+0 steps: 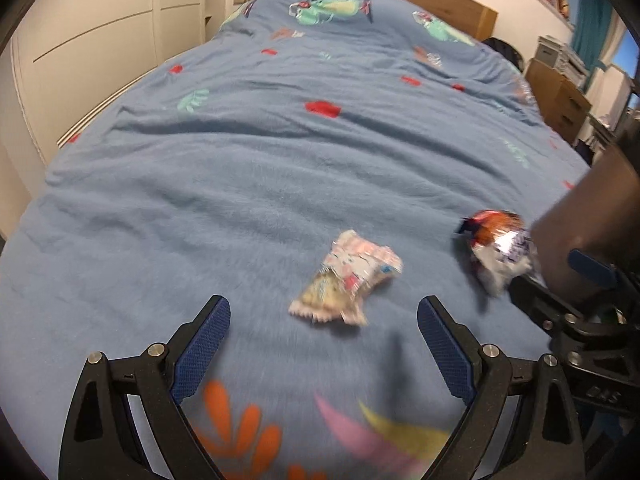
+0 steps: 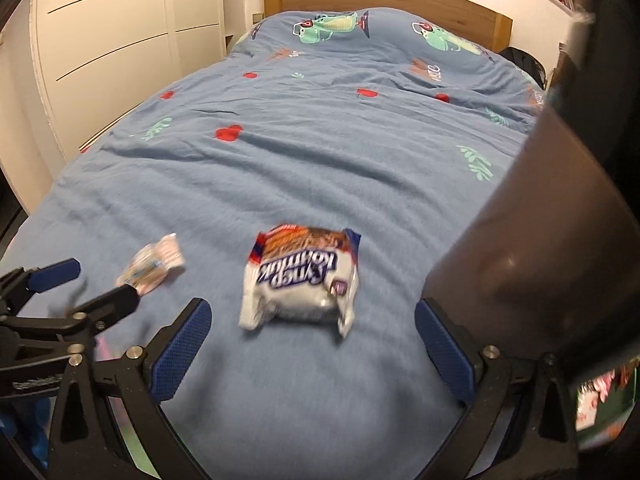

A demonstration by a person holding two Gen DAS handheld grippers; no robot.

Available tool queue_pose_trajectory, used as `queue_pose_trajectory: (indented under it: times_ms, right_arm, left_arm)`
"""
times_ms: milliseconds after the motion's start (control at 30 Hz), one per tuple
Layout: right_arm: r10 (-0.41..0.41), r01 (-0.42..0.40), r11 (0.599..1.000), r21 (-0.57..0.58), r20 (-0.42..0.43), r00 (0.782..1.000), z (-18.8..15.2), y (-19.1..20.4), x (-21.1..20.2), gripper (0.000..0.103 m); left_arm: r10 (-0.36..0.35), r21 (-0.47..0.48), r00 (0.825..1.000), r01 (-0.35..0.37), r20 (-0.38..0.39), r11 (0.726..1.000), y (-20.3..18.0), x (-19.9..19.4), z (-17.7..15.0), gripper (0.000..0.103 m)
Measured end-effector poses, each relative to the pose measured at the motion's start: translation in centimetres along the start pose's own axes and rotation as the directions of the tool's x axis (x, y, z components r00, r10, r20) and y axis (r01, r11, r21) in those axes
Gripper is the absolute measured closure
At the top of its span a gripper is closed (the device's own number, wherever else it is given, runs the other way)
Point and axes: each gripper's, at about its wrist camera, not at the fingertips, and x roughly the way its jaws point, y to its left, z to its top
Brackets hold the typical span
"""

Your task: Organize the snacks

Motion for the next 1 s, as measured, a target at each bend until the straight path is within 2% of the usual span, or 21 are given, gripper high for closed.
queue_pose_trajectory:
  times_ms: [167, 333, 600, 733, 1000]
  right_arm:
    - [0.013, -0.013, 1.000, -0.015, -0.002, 1.000, 0.4, 0.3, 2.4, 0.000]
    - [0.016, -0.016, 1.000, -0.001, 0.016, 1.000, 0.3, 0.5, 3.7, 0.000]
    - [0.007, -0.007, 1.000, -0.022, 0.035, 0.999, 0.2, 0.9, 4.3, 0.000]
    - [0.018, -0.018, 1.000, -0.012, 0.033, 0.999, 0.3, 0.7, 4.5, 0.000]
    - [0.014, -0.014, 1.000, -0.009, 0.000, 1.000, 0.5, 0.8, 5.7, 0.000]
  left_arm:
    - [0.023, -0.008, 1.000, -0.023, -0.017, 1.000, 0.4, 2.6, 0.0, 0.011]
    - [0.023, 0.000, 1.000, -0.023, -0.003, 1.000, 0.6, 3.6, 0.2, 0.013]
    - [-0.035, 0.090, 0.999, 0.036, -0.007, 0.995, 0.6, 4.4, 0.7, 0.013]
    - [-0.038, 0.116, 0.999, 0.038, -0.003, 0.993, 0.3, 4.6, 0.9, 0.014]
    - [-0.047, 0.153, 0.999, 0.045, 0.009, 0.987, -0.4, 4.5, 1.0, 0.035]
